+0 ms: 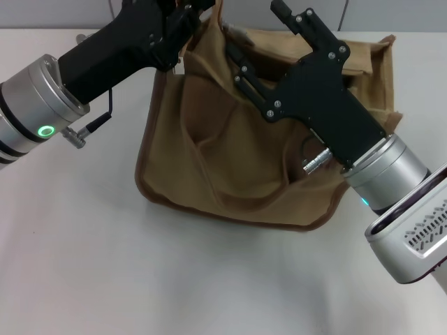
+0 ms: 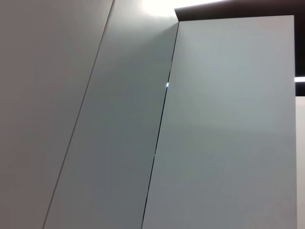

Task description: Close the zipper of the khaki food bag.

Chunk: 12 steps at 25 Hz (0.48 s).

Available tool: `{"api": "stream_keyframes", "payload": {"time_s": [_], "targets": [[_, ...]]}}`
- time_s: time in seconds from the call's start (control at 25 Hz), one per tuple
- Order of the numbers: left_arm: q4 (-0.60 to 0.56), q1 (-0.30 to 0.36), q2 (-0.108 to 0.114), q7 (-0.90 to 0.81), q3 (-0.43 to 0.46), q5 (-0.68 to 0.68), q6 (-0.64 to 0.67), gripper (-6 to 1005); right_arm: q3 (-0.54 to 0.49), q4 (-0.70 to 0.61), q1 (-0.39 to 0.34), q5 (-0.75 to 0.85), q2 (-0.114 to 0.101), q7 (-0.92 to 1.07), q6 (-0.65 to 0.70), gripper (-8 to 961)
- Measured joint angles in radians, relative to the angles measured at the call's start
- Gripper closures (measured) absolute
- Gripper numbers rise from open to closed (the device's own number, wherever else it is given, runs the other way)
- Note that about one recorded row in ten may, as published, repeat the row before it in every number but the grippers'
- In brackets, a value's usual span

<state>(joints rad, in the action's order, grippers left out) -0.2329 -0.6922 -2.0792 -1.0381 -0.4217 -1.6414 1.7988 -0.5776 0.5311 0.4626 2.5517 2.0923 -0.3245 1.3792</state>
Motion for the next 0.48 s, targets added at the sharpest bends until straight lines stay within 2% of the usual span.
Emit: {"api": "stream_keyframes", "payload": {"time_s": [0.48], "targets": [[0.012,0.003,-0.001,0.000,-0.005,-0.005,0.000,956,-0.001,0.011,0.025,-0.003,0.000,0.004,-0.071,302]]}}
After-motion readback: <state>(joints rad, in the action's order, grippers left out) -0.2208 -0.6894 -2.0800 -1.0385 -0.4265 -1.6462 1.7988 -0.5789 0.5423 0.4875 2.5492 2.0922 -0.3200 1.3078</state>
